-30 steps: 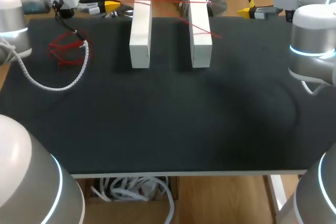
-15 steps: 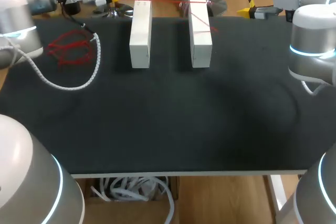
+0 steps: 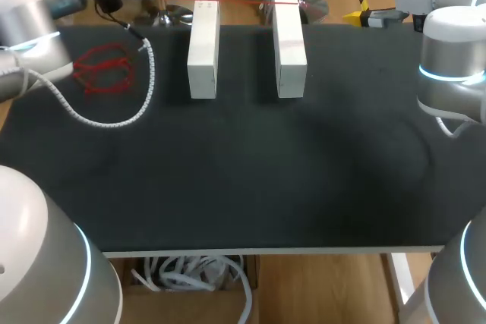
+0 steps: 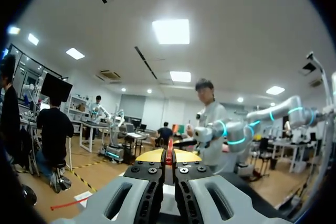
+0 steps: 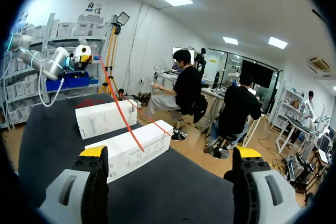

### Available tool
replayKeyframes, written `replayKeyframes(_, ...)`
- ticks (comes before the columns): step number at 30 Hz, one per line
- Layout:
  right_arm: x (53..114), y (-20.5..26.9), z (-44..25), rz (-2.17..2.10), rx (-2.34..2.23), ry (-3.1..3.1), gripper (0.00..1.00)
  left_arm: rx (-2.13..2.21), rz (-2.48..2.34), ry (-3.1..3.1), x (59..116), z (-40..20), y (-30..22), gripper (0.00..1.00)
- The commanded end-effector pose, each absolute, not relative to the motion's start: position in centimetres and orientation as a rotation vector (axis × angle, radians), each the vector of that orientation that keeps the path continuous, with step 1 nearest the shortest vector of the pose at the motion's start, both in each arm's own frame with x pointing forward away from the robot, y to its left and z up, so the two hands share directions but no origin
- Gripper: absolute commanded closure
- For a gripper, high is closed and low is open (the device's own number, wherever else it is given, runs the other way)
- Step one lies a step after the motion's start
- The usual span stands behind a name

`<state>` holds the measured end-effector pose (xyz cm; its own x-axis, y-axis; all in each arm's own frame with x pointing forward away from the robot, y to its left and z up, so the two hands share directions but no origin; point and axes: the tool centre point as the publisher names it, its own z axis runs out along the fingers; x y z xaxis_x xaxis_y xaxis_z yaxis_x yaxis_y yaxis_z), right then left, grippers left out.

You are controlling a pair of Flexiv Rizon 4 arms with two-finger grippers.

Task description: Grab the tape and strap the tape.

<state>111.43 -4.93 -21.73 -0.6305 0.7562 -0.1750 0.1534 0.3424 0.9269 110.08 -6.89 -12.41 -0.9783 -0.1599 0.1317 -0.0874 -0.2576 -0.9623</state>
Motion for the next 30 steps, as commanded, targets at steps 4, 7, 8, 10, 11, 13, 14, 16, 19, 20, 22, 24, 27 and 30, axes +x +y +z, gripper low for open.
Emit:
replayKeyframes(4, 111.4, -4.9, -21.7, 1.291, 0.793, 2.010, 0.00, -0.308, -2.472, 1.846, 109.4, -11.1, -7.3, 1.00)
replayKeyframes(7, 111.4, -4.9, -21.7, 1.291, 0.793, 2.010, 0.00, -0.295, -2.486, 1.834, 109.2, -10.5, -7.4, 1.00)
replayKeyframes(8, 111.4, -4.9, -21.7, 1.291, 0.793, 2.010, 0.00, -0.284, -2.487, 1.832, 109.1, -10.3, -7.5, 1.00)
replayKeyframes(10, 111.4, -4.9, -21.7, 1.291, 0.793, 2.010, 0.00, -0.283, -2.491, 1.828, 109.1, -10.0, -7.6, 1.00)
replayKeyframes(11, 111.4, -4.9, -21.7, 1.291, 0.793, 2.010, 0.00, -0.280, -2.492, 1.825, 109.0, -9.9, -7.6, 1.00)
replayKeyframes(13, 111.4, -4.9, -21.7, 1.291, 0.793, 2.010, 0.00, -0.274, -2.493, 1.818, 108.9, -9.6, -7.7, 1.00)
replayKeyframes(14, 111.4, -4.9, -21.7, 1.291, 0.793, 2.010, 0.00, -0.273, -2.494, 1.815, 108.9, -9.3, -7.8, 1.00)
replayKeyframes(16, 111.4, -4.9, -21.7, 1.291, 0.793, 2.010, 0.00, -0.286, -2.506, 1.802, 108.9, -8.7, -7.9, 1.00)
replayKeyframes(19, 111.4, -4.9, -21.7, 1.291, 0.793, 2.010, 0.00, -0.293, -2.503, 1.783, 109.0, -7.9, -8.2, 1.00)
replayKeyframes(20, 111.4, -4.9, -21.7, 1.291, 0.793, 2.010, 0.00, -0.288, -2.502, 1.780, 109.1, -7.7, -8.2, 1.00)
replayKeyframes(22, 111.4, -4.9, -21.7, 1.291, 0.793, 2.010, 0.00, -0.288, -2.501, 1.777, 109.2, -7.3, -8.4, 1.00)
replayKeyframes(24, 111.4, -4.9, -21.7, 1.291, 0.793, 2.010, 0.00, -0.275, -2.493, 1.774, 109.2, -7.1, -8.5, 1.00)
replayKeyframes(27, 111.4, -4.9, -21.7, 1.291, 0.793, 2.010, 0.00, -0.270, -2.487, 1.774, 109.3, -6.8, -8.7, 1.00)
replayKeyframes(30, 111.4, -4.9, -21.7, 1.291, 0.793, 2.010, 0.00, -0.280, -2.501, 1.772, 109.5, -6.4, -8.8, 1.00)
